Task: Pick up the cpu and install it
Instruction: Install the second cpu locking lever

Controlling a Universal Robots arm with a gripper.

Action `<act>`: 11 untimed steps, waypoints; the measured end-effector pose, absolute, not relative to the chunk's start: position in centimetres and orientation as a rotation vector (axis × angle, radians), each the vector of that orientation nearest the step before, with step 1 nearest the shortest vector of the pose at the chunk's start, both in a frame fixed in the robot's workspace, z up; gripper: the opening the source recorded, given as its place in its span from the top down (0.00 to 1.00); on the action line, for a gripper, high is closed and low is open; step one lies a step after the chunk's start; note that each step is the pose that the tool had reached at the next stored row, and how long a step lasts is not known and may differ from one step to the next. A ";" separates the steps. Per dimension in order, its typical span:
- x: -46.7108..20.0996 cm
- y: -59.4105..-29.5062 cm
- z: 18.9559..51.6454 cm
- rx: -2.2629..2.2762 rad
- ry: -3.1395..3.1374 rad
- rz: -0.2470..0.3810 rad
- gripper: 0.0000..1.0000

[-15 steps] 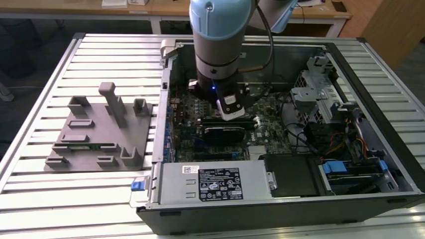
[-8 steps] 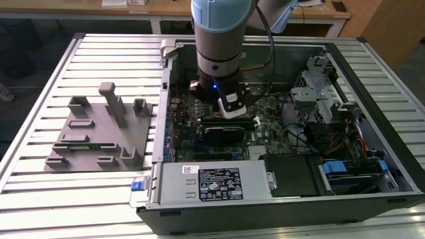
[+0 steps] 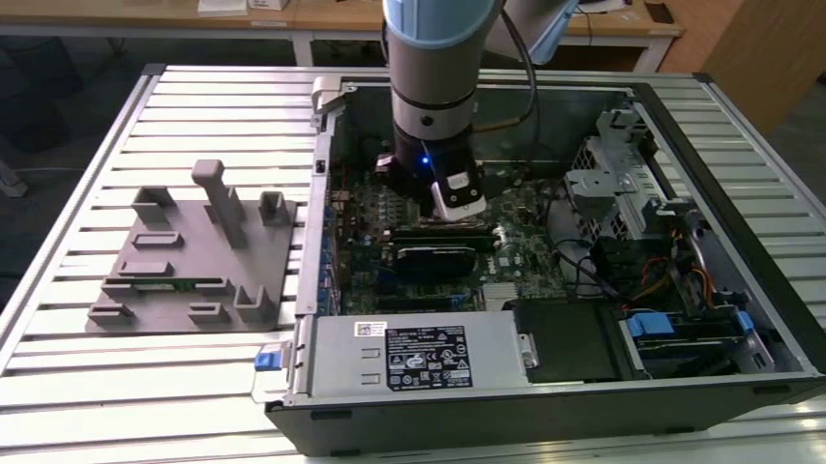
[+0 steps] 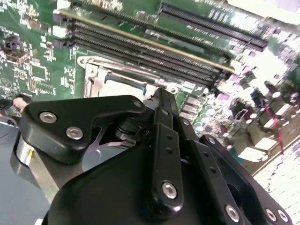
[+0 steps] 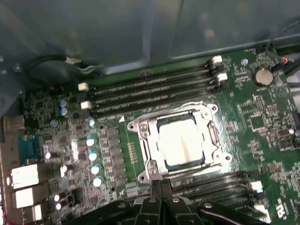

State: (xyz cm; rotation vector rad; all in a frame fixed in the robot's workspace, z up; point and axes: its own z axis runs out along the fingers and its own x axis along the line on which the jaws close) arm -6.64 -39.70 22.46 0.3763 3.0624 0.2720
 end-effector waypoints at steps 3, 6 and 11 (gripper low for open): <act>-6.3 -39.0 22.4 0.377 3.062 0.265 0.89; -5.9 -38.4 22.4 0.377 3.062 0.259 0.89; -4.9 -37.7 22.4 0.379 3.062 0.250 0.89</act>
